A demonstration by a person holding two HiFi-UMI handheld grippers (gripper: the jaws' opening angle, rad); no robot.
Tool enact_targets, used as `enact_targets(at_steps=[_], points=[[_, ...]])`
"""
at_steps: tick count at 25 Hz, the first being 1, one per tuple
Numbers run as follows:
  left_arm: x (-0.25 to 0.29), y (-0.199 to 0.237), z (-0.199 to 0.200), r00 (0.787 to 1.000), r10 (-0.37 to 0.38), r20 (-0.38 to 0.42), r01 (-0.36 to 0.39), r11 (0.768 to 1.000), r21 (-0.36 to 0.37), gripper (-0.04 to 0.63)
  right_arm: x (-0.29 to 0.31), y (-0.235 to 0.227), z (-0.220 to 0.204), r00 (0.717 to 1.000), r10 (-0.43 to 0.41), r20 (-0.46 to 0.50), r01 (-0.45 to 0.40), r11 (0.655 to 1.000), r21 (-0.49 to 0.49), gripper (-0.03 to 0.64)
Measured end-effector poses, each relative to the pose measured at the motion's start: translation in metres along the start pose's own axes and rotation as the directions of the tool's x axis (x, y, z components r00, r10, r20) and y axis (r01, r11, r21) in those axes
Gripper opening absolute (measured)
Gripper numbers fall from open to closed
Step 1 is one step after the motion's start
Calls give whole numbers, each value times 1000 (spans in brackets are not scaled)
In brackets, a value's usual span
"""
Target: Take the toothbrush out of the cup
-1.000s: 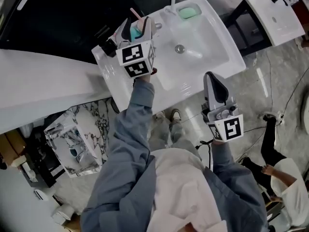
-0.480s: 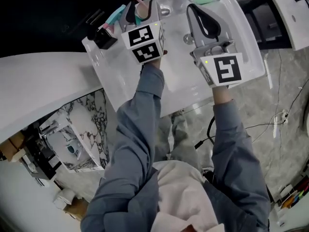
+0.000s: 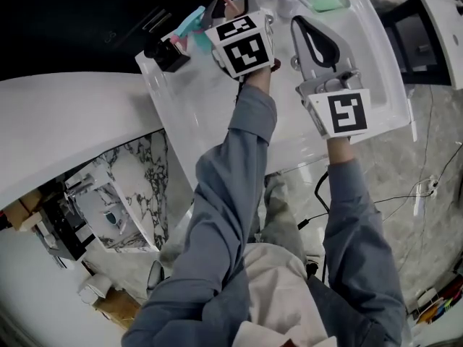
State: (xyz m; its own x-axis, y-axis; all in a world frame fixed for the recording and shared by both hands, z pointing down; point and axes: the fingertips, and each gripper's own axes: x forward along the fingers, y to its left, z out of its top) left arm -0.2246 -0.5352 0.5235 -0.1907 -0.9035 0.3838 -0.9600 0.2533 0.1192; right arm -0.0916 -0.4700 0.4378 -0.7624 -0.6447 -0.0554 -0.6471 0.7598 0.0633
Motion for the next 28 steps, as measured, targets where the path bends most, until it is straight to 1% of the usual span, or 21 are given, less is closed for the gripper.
enact_targets(at_steps=[4,8,12,14,19,21,24,28], points=[[5,7,0,998,45,-46,-46,999,-12,235,-9,-1,-5,1000,7,-12,-7,1000,2,8],[13,13,-10,991,82,-108,-82,997,0,227,-13,-2,-3,1000,8,-17,-8,1000,0,8],[16,25,-15,983,120,-139,-123,992,-14,190,-21,-1,-2,1000,10,-26,-11,1000,-9,8],[19,29,-15,983,123,-134,-128,992,-23,163,-25,-5,-5,999,4,-36,-4,1000,-10,8],[26,35,-16,984,124,-130,-127,992,-12,152,-31,-13,-12,999,-11,-51,10,1000,-12,8],[26,35,-16,985,121,-125,-123,992,-7,129,-31,-14,-12,999,-13,-52,12,1000,-11,8],[24,34,-15,988,117,-100,-118,993,-5,123,-26,-14,-10,999,-18,-37,17,1000,-11,8],[18,32,-10,993,107,-57,-107,994,10,118,-19,-6,-14,999,3,-53,-4,1000,-15,8]])
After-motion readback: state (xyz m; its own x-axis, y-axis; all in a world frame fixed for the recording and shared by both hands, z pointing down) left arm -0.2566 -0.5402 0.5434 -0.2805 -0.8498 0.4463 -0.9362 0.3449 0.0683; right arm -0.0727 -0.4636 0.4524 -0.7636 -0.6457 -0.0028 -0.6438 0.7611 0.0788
